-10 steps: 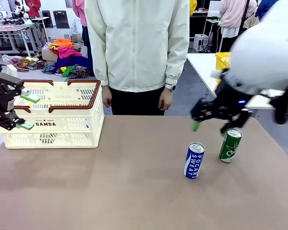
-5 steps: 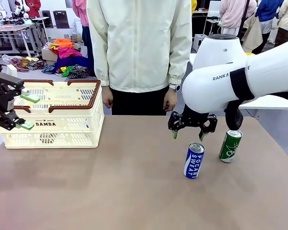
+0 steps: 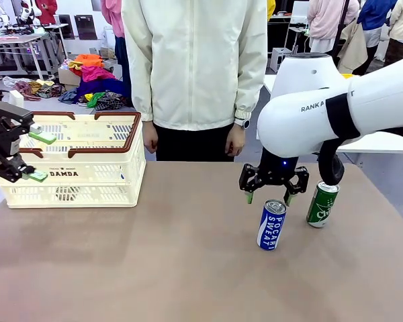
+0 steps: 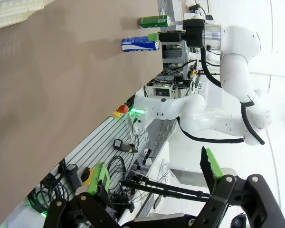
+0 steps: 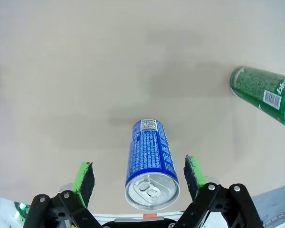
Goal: Place the drinks into the Shopping basket.
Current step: Pick up one drink and place it into the Shopping basket.
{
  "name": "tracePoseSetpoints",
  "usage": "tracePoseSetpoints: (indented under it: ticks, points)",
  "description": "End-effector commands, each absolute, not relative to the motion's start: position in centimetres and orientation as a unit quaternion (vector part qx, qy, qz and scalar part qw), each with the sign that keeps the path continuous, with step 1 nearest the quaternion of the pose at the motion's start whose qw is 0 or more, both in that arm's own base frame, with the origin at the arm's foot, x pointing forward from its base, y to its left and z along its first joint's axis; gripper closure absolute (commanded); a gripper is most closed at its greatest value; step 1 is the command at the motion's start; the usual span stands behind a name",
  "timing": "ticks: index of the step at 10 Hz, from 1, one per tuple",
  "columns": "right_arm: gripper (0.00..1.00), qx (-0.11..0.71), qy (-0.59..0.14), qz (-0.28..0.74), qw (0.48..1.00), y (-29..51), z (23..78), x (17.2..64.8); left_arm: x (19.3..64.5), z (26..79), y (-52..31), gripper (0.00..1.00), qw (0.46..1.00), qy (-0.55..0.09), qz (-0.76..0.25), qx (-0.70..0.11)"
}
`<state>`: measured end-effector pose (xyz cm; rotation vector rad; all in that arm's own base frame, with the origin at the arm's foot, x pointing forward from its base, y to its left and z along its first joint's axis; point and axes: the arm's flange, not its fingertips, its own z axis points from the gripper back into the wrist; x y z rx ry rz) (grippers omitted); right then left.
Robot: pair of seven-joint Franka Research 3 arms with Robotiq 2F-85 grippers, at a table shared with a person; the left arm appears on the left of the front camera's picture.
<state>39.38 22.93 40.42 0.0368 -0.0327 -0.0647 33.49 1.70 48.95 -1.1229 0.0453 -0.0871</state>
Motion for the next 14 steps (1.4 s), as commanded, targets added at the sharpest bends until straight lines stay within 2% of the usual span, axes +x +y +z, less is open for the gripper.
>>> tracePoseSetpoints:
  ticks: [1,8,9,10,11,14]
  points:
    - [0.00,0.012,-0.003,-0.028,1.000,22.5,40.4,38.8,33.3,49.1,1.9,0.00,0.845,0.024,-0.043,-0.532]
    - [0.00,0.015,0.050,-0.016,0.999,22.0,37.7,38.8,33.3,49.1,1.9,0.00,0.845,0.024,-0.043,-0.532]
    - [0.07,0.014,0.058,-0.017,0.998,22.0,37.6,38.8,33.3,49.1,1.9,0.00,0.845,0.024,-0.043,-0.532]
    - [0.67,0.013,0.065,-0.016,0.998,22.0,37.8,38.8,33.3,49.1,1.9,0.00,0.845,0.024,-0.043,-0.532]
    - [1.00,0.015,0.067,-0.016,0.997,22.0,37.8,38.8,33.3,49.1,1.9,0.00,0.845,0.024,-0.043,-0.532]
    - [1.00,0.007,0.050,-0.021,0.998,21.9,37.6,38.7,33.3,49.1,1.9,0.00,0.845,0.024,-0.043,-0.532]
